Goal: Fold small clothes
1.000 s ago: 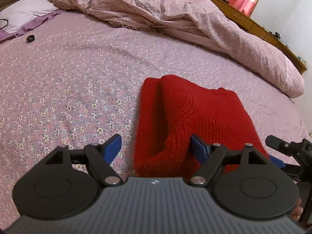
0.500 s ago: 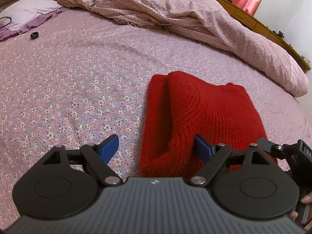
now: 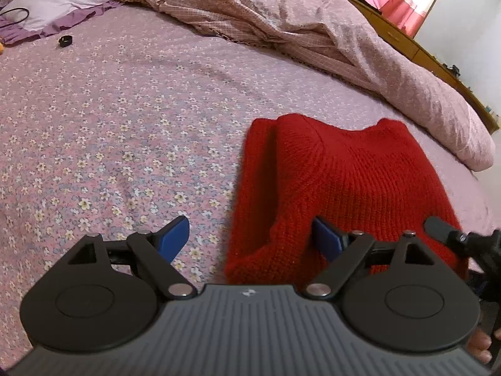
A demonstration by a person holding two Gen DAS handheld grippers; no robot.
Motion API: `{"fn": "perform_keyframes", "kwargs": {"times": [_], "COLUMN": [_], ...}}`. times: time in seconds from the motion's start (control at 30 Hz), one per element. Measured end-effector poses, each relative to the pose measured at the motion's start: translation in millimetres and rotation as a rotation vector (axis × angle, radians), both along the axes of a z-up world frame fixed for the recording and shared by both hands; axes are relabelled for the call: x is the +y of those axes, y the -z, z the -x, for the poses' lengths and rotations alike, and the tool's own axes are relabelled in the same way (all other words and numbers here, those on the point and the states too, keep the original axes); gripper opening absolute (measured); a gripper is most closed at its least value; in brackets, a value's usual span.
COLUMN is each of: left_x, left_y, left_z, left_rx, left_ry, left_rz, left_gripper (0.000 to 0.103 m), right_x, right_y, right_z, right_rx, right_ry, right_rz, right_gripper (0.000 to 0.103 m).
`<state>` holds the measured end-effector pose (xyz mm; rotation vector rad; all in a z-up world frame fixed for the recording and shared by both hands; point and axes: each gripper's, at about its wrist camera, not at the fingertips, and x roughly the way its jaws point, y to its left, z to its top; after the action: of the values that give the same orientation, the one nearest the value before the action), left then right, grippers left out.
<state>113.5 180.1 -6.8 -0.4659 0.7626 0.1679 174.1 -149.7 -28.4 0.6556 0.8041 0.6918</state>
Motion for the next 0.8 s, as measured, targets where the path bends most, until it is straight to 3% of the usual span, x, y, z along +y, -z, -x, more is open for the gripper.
{"fn": "perform_keyframes", "kwargs": {"times": [0.4,0.8], "left_x": [-58,-134], "left_y": [-16,-14], "left_z": [1,9], "left_rx": [-0.023,0.006], "left_ry": [0.163,0.328], "left_rz": [0.034,-0.022], "left_gripper": [0.089,0.088], "right_x": [-53,-133], "right_y": [-39,-18], "right_z": [25,71], "right_rx": [-0.048,0.042], "right_ry": [0.109,0.242], "right_rz": [0.024,0.013], "right_gripper": [0.061,0.061]}}
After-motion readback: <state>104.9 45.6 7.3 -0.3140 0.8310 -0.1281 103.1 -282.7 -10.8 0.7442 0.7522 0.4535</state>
